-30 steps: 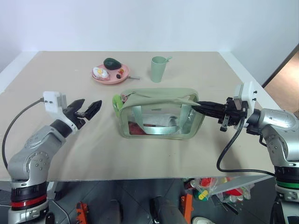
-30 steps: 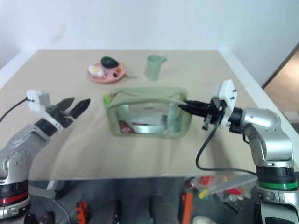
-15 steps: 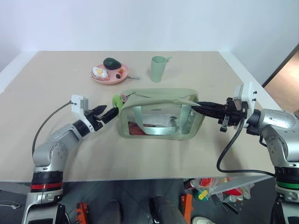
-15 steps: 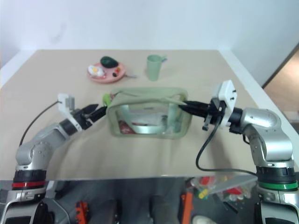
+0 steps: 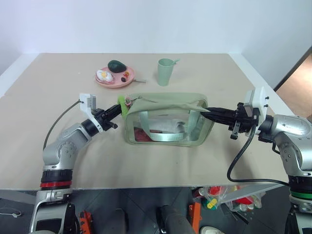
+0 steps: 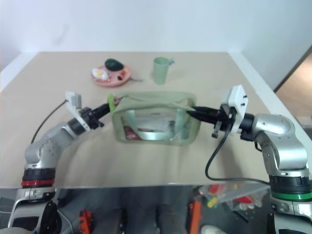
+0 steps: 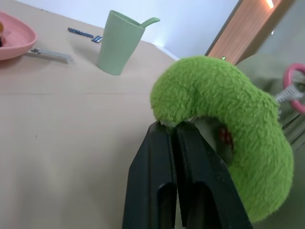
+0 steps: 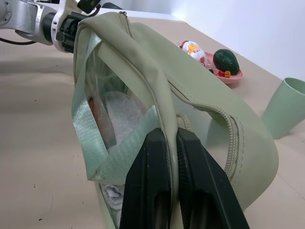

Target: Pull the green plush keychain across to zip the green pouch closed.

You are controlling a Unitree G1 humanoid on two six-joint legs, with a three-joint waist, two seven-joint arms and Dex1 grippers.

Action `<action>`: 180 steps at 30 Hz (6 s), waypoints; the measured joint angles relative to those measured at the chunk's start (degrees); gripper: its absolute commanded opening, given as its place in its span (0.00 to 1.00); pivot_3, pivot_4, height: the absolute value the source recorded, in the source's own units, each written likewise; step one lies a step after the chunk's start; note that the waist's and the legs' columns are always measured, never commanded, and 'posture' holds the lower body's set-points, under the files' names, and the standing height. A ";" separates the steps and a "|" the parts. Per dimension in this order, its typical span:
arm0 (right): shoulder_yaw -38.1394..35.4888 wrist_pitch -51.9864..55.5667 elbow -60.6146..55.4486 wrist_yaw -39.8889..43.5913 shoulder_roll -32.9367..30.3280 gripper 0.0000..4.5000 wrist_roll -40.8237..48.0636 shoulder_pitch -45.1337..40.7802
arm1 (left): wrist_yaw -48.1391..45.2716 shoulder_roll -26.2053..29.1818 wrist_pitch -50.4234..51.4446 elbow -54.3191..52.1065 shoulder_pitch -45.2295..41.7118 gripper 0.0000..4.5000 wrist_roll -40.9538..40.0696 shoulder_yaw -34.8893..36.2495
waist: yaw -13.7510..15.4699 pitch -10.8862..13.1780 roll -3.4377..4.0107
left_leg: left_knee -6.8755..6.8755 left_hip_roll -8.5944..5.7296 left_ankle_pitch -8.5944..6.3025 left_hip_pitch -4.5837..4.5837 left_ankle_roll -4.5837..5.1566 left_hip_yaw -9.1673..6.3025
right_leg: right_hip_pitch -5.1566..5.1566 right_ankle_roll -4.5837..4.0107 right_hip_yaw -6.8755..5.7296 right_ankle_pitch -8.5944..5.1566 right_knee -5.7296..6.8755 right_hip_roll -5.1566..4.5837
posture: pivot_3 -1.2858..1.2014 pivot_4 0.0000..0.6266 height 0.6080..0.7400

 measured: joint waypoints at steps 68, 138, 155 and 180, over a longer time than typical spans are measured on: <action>0.80 -4.45 2.40 1.02 0.48 0.00 -2.48 -0.80 | -17.12 13.85 11.84 -18.02 -16.23 1.00 4.36 -16.48 | 0.08 0.08 -0.04 | -0.07 -0.07 0.01 -0.10 -0.03 -0.11 | -0.02 0.06 -0.06 -0.11 -0.05 -0.05 | 0.52 0.24 1.00; 5.48 23.58 -20.88 -14.90 7.79 0.99 19.05 0.89 | -6.94 10.47 0.44 -21.58 2.39 0.00 7.13 -9.03 | 0.43 0.09 -0.06 | 0.04 -0.15 0.00 -0.28 0.00 -0.11 | -0.02 0.14 -0.03 -0.18 -0.13 -0.19 | 0.52 0.24 1.00; 7.97 18.98 -16.44 -15.28 9.93 0.99 11.71 -1.19 | -5.58 10.30 0.53 -22.75 2.44 0.00 7.18 -9.57 | 0.35 0.09 -0.05 | 0.00 -0.09 0.00 -0.27 0.00 -0.19 | -0.03 0.10 -0.10 -0.16 -0.13 -0.09 | 0.52 0.24 1.00; 11.80 18.76 -9.36 -17.40 14.94 0.00 5.03 -6.42 | -4.80 9.32 0.66 -24.06 3.73 0.00 7.18 -9.81 | 0.32 0.09 -0.05 | -0.02 -0.09 0.00 -0.26 0.00 -0.18 | -0.03 0.10 -0.08 -0.16 -0.13 -0.09 | 0.52 0.24 1.00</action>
